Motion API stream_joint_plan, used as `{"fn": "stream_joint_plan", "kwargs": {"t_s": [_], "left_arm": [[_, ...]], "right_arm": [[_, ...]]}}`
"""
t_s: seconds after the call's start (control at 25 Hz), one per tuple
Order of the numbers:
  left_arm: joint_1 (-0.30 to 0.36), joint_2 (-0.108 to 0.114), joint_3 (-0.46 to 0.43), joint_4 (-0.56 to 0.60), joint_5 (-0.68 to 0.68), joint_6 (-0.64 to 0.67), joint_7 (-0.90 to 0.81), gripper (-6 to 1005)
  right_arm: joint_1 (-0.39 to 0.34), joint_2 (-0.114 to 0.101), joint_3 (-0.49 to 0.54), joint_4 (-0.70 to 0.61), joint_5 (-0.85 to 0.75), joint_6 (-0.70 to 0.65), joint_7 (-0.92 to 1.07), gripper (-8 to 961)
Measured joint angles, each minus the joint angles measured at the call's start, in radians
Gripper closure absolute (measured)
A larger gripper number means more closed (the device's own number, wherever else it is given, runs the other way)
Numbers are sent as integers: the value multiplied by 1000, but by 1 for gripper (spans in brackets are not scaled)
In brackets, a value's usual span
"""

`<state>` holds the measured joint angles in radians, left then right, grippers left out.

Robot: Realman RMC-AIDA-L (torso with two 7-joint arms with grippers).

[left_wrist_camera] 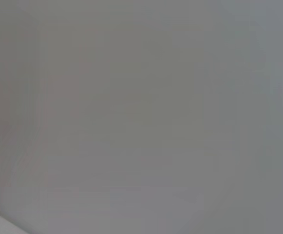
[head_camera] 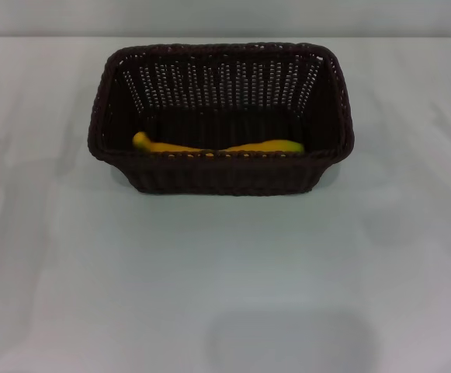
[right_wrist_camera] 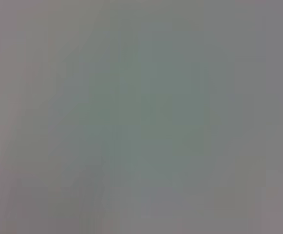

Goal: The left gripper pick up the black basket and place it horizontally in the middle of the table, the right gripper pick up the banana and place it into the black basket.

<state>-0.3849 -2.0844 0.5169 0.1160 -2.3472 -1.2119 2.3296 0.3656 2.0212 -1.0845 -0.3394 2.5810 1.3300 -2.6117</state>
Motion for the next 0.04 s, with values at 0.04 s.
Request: {"fn": "stream_joint_plan", "kwargs": {"t_s": [0.04], "left_arm": [[0,0,0,0,0,-1,3,150]], "right_arm": [[0,0,11,49,18,3,-59,78]]}}
